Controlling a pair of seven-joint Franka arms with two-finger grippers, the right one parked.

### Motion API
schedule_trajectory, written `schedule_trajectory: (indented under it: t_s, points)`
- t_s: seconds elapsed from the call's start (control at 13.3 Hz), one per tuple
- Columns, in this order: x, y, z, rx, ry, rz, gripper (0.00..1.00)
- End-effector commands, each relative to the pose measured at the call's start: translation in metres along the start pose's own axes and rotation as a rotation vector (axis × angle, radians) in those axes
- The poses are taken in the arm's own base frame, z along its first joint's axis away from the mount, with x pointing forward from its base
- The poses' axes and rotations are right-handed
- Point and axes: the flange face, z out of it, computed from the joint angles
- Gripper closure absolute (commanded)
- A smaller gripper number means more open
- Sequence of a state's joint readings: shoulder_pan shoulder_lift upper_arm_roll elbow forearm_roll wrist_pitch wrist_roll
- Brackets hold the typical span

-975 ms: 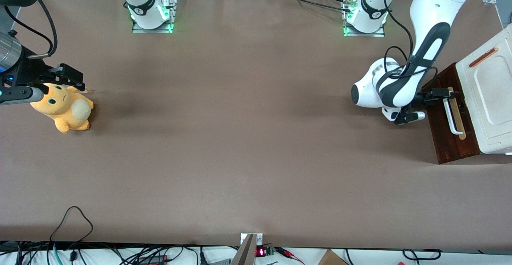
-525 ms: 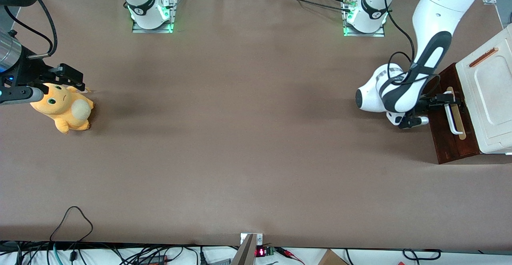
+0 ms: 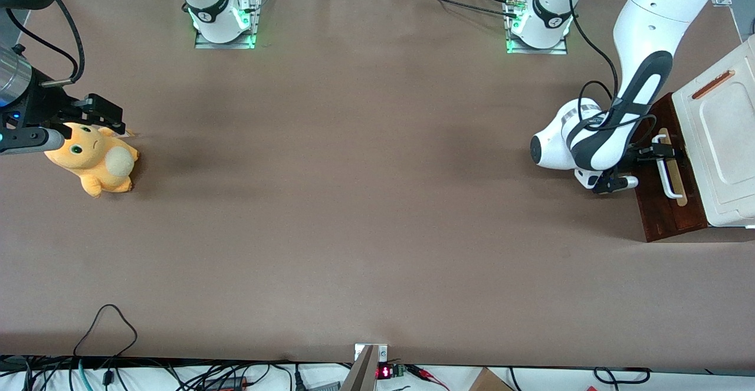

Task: Open lower drawer with left arm only
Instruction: 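Close the left gripper around the white drawer handle, then pull the handle with the left gripper, sliding the drawer out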

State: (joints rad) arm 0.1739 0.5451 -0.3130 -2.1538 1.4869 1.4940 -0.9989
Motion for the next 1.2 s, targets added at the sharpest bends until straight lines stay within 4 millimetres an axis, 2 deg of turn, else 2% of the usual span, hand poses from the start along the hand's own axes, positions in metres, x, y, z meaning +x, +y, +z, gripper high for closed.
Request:
schedule_trajectory:
  t_s: [0.0,0.07,0.15,0.3,0.75,1.12]
  points:
    - [0.006,-0.001,-0.007,0.012,0.028,-0.002,0.39]
    - [0.007,-0.001,-0.009,0.013,0.033,0.0,0.39]
    - [0.007,-0.001,-0.01,0.013,0.034,0.0,0.47]
    - [0.007,0.001,-0.007,0.011,0.033,0.01,0.53]
    - [0.006,0.0,0.0,0.009,0.022,0.014,0.53]
    - [0.007,-0.001,0.001,0.007,0.021,0.012,0.69]
